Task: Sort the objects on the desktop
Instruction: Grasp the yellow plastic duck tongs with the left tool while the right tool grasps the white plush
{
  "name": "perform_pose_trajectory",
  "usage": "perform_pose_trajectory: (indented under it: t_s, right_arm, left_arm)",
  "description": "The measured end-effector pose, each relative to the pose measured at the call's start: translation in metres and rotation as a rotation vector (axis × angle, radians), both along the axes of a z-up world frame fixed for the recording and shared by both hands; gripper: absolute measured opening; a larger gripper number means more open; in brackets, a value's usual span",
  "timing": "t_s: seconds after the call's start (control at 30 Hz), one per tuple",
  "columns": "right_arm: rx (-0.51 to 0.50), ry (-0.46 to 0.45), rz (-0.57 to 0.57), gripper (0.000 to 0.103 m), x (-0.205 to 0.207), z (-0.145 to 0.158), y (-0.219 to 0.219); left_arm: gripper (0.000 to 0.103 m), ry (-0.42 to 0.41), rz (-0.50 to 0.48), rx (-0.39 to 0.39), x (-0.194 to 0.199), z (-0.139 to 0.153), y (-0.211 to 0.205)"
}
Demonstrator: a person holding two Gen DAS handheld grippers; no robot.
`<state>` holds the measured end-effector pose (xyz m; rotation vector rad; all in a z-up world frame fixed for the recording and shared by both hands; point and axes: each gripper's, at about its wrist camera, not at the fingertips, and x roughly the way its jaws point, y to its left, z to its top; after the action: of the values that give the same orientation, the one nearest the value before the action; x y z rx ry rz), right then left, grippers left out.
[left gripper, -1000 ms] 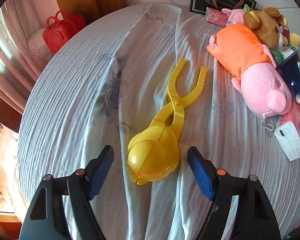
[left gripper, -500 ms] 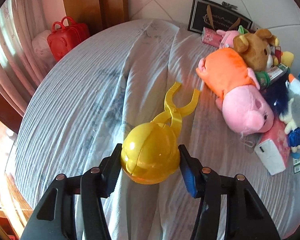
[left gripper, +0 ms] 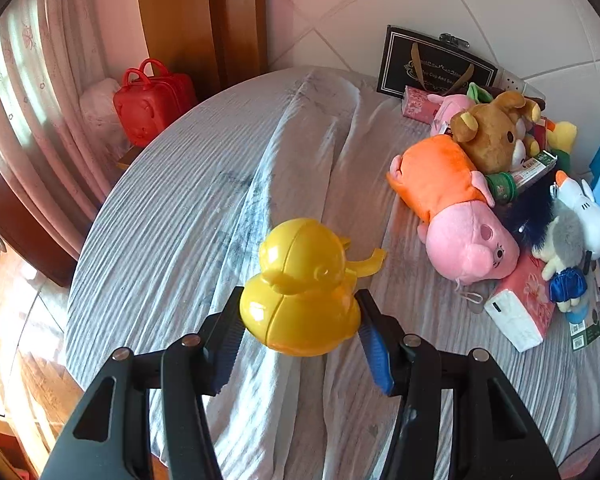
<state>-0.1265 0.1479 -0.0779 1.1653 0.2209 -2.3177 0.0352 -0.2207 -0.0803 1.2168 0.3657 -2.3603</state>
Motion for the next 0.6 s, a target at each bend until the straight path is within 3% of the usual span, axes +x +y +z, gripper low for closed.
perform_pose_trajectory:
  t_s: [0.1,0.3,0.37,0.5,0.6]
  right_arm:
    - [0.002,-0.007,0.012,0.103,-0.004,-0.002,-0.009]
    - [0.021,0.016,0.010,0.089,-0.016,0.003,-0.019]
    - [0.025,-0.006,0.016,0.084,-0.023,0.000,-0.023]
    - [0.058,-0.031,0.025,0.082,-0.034,-0.015,-0.035]
    - [0.054,-0.039,0.031,0.050,-0.039,-0.021,-0.041]
  left_arm:
    - [0.053,0.026,-0.001,-0.006,0.000,0.009,0.009]
    - [0.052,0.112,-0.020,-0.044,-0.027,0.048,0.035]
    - [0.052,0.134,-0.021,-0.045,-0.038,0.057,0.041]
    - [0.052,0.174,-0.054,-0.033,-0.052,0.070,0.058]
    - [0.052,0.198,-0.089,-0.043,-0.055,0.080,0.073]
